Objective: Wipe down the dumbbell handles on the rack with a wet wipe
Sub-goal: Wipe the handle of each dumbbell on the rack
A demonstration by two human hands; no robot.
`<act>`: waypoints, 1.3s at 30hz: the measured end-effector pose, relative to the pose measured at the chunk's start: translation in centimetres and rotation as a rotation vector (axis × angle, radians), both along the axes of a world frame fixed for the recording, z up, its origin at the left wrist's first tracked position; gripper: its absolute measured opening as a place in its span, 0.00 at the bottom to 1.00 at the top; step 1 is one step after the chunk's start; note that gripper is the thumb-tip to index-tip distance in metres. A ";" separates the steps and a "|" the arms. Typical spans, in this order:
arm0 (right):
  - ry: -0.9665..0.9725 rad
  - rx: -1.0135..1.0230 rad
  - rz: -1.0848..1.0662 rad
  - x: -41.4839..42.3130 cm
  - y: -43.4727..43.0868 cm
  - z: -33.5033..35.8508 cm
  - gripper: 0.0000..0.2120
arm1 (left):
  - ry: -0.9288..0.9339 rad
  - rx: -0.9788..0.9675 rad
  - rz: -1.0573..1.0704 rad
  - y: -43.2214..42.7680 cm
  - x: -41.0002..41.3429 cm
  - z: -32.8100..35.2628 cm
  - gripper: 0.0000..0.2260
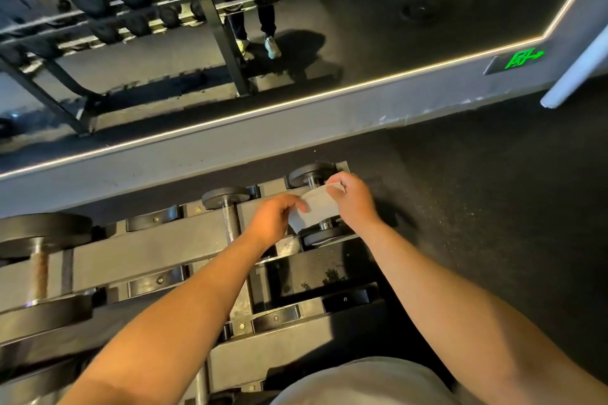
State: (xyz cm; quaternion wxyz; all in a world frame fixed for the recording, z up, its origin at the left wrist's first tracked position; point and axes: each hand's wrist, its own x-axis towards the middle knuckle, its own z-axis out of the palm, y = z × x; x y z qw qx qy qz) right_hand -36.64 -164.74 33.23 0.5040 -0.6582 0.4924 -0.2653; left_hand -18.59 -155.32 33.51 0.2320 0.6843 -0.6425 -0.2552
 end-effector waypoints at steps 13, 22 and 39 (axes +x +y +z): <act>-0.062 0.189 0.267 -0.5 0.8 -1.6 0.10 | 0.915 0.331 0.610 -3.3 -3.7 -1.1 0.13; -0.072 0.279 0.009 -0.6 0.1 -3.3 0.13 | 0.906 0.271 0.658 -3.4 -4.7 -3.0 0.08; -0.032 0.310 -0.097 1.9 -1.6 -4.8 0.11 | 0.997 0.265 0.777 -4.6 -4.4 -5.3 0.04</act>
